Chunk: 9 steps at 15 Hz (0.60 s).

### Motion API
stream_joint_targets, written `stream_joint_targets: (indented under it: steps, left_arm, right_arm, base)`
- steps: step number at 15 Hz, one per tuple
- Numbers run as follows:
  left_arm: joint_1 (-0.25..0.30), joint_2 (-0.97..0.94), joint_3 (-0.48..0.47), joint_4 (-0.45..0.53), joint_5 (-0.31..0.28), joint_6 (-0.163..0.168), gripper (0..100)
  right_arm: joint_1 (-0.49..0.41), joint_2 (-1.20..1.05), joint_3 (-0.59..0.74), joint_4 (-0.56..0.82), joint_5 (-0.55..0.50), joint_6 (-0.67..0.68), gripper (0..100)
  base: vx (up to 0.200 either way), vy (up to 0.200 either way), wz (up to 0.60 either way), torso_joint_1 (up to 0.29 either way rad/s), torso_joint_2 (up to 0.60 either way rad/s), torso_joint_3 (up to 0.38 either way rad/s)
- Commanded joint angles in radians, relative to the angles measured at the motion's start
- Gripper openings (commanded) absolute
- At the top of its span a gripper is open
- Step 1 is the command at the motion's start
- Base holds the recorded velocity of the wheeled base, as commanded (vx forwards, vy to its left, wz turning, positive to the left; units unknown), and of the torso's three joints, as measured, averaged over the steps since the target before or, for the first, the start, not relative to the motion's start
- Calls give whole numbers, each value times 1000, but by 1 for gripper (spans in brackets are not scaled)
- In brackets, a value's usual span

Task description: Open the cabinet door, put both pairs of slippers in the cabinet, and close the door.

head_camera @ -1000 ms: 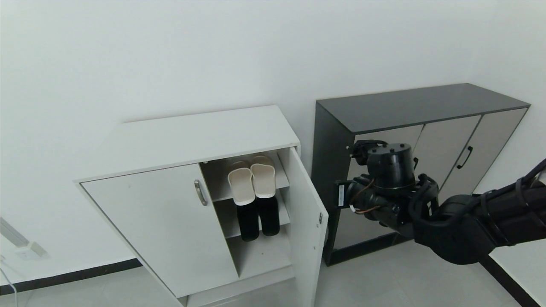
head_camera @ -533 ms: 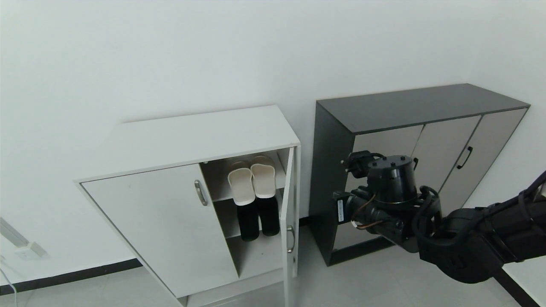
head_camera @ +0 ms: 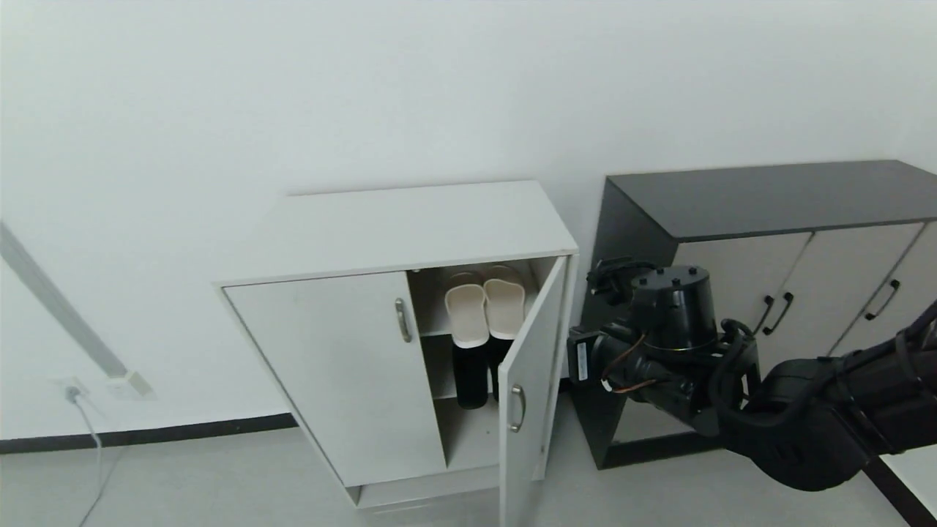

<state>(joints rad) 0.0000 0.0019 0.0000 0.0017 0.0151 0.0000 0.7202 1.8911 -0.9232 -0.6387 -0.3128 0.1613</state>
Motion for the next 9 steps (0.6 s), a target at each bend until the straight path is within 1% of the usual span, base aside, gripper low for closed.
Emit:
stream_joint_targets:
  steps: [1, 6, 9]
  left_arm:
    - [0, 1, 0, 0, 0, 0, 0]
    - [0, 1, 0, 0, 0, 0, 0]
    - [0, 1, 0, 0, 0, 0, 0]
  right_arm:
    - [-4, -7, 9, -9, 0, 0, 0]
    - [-8, -15, 43, -114, 32, -31, 0]
    - [-27, -47, 63, -116, 44, -34, 0]
  base:
    - [0, 0, 0, 0, 0, 0]
    - [0, 0, 0, 0, 0, 0]
    - [0, 0, 0, 0, 0, 0]
